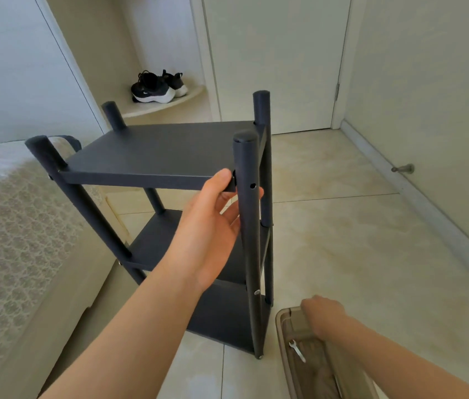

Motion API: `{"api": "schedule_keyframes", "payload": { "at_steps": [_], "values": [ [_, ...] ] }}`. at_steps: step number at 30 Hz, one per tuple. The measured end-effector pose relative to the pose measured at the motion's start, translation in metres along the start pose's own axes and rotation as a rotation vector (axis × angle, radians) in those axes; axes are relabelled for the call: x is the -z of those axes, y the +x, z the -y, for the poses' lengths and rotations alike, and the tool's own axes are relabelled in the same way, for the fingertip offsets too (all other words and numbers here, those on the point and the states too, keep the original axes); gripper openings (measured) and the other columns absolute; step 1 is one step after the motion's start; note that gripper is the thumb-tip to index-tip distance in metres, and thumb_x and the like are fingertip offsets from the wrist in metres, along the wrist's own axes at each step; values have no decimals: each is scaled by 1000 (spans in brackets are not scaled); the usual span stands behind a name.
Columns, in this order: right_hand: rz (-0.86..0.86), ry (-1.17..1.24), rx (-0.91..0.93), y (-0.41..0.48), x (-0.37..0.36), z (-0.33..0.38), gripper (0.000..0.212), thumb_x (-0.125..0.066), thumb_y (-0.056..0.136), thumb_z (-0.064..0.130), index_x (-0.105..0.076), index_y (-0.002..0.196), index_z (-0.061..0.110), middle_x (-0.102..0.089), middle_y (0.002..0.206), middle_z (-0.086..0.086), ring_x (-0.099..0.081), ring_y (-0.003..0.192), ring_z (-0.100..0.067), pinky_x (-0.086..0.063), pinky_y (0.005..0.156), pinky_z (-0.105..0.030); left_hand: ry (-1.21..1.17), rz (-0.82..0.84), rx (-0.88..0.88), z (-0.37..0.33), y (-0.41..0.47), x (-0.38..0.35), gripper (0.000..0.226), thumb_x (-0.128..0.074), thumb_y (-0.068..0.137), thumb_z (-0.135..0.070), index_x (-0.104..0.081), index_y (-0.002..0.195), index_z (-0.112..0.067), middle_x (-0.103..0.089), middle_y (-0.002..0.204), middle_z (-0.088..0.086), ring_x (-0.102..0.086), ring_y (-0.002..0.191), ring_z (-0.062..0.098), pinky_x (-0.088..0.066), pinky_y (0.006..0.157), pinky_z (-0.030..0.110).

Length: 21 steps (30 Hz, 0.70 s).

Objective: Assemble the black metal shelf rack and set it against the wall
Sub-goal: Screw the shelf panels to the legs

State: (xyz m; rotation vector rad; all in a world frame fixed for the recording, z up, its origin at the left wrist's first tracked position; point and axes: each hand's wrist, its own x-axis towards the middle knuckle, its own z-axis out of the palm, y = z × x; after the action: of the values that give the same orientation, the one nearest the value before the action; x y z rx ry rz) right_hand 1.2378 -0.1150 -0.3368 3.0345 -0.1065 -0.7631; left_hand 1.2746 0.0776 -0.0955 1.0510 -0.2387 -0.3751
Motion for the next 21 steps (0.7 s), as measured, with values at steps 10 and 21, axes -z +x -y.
{"api": "schedule_keyframes", "payload": {
  "at_steps": [10, 21],
  "values": [
    [-282, 451, 337, -128, 172, -4, 16, -72, 87, 19, -59, 80, 25, -63, 82, 12, -62, 79, -4, -48, 68, -14, -55, -30, -14, -6, -8, -5, 32, -71, 78, -35, -71, 100, -12, -74, 112, 8, -71, 109, 28, -60, 79, 30],
    [-878, 937, 522, -203, 220, 18, 18, -81, 78, 21, -68, 76, 34, -73, 85, 18, -67, 92, 2, -46, 86, -9, 46, -57, -66, -10, -12, -4, 73, -69, 83, -39, -52, 134, 10, -73, 115, 10, -69, 113, 25, -50, 101, 40]
  ]
}}
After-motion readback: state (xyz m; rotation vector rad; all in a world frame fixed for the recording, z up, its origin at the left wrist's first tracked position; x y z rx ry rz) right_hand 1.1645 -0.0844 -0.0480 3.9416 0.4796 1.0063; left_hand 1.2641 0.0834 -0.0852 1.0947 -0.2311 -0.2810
